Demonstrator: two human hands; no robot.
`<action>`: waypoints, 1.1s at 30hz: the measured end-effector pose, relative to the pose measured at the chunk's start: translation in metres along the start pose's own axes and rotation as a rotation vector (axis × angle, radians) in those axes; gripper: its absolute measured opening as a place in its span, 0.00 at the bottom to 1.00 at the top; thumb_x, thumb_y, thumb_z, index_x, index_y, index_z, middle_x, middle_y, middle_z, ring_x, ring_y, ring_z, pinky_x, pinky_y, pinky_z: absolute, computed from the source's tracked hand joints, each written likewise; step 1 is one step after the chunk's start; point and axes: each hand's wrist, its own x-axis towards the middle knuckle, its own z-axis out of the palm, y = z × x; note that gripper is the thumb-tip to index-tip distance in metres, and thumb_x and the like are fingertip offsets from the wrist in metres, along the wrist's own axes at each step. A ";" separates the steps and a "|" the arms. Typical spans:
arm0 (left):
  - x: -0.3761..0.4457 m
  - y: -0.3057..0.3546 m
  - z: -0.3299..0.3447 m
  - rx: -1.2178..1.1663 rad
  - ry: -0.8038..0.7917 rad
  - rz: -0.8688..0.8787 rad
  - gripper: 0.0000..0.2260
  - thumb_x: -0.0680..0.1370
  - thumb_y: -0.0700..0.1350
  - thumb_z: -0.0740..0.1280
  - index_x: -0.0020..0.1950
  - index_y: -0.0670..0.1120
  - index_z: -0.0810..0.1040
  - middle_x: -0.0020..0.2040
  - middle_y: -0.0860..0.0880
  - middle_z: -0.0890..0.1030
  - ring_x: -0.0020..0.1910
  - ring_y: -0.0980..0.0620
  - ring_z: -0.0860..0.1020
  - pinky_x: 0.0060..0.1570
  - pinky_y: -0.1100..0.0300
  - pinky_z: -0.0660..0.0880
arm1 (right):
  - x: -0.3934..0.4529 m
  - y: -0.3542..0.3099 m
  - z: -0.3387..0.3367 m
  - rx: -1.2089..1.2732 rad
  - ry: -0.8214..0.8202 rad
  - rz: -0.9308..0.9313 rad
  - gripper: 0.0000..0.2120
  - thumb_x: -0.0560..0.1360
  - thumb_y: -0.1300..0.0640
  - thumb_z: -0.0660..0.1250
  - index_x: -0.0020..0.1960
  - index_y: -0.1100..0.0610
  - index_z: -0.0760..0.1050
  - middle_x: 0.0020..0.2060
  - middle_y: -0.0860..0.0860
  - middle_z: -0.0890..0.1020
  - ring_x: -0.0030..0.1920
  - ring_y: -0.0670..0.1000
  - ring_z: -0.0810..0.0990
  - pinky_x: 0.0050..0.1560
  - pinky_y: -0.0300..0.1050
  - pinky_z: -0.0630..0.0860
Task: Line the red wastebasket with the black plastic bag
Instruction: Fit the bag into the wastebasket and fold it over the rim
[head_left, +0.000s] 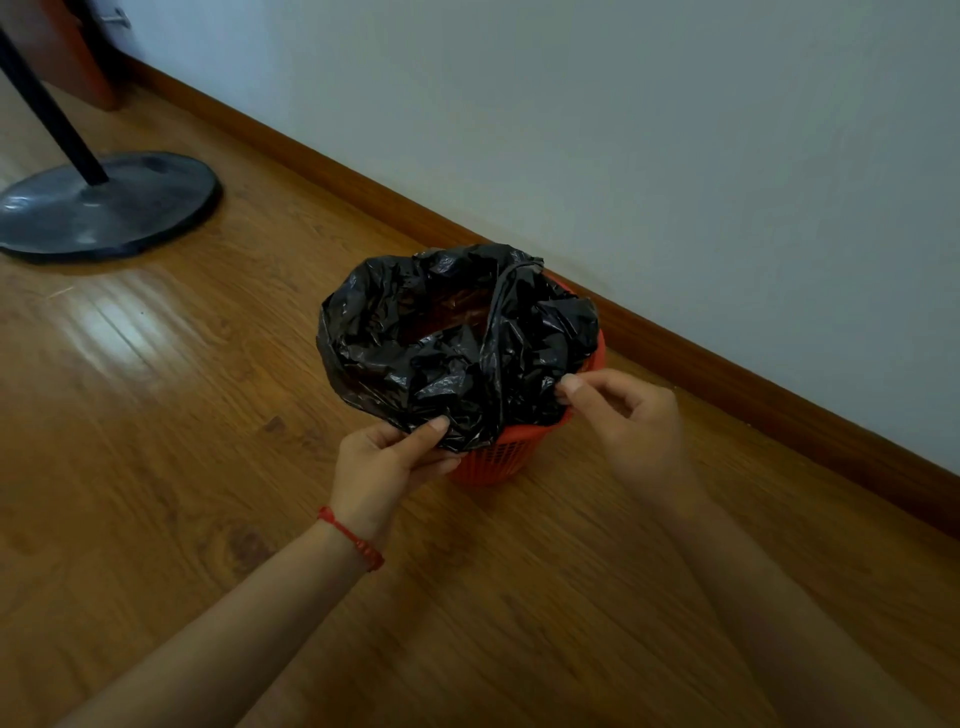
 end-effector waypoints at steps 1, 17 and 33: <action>0.001 0.000 -0.001 0.005 0.000 0.004 0.04 0.72 0.37 0.67 0.43 0.36 0.79 0.39 0.40 0.84 0.37 0.49 0.83 0.37 0.61 0.81 | 0.002 -0.001 0.002 0.006 -0.011 0.012 0.05 0.75 0.57 0.64 0.44 0.51 0.79 0.40 0.43 0.82 0.42 0.39 0.81 0.42 0.29 0.75; 0.003 0.004 -0.004 0.006 -0.031 0.014 0.05 0.72 0.37 0.66 0.43 0.36 0.79 0.35 0.43 0.84 0.36 0.50 0.83 0.36 0.62 0.80 | 0.047 -0.025 0.011 0.724 -0.187 0.746 0.30 0.77 0.48 0.59 0.69 0.69 0.60 0.64 0.65 0.72 0.62 0.59 0.73 0.56 0.46 0.73; 0.002 -0.001 0.001 -0.022 -0.024 -0.010 0.07 0.72 0.37 0.67 0.45 0.33 0.78 0.44 0.36 0.82 0.38 0.48 0.83 0.39 0.60 0.81 | 0.035 -0.029 -0.014 0.343 -0.094 0.592 0.24 0.76 0.54 0.62 0.66 0.66 0.66 0.62 0.62 0.75 0.59 0.57 0.77 0.58 0.47 0.75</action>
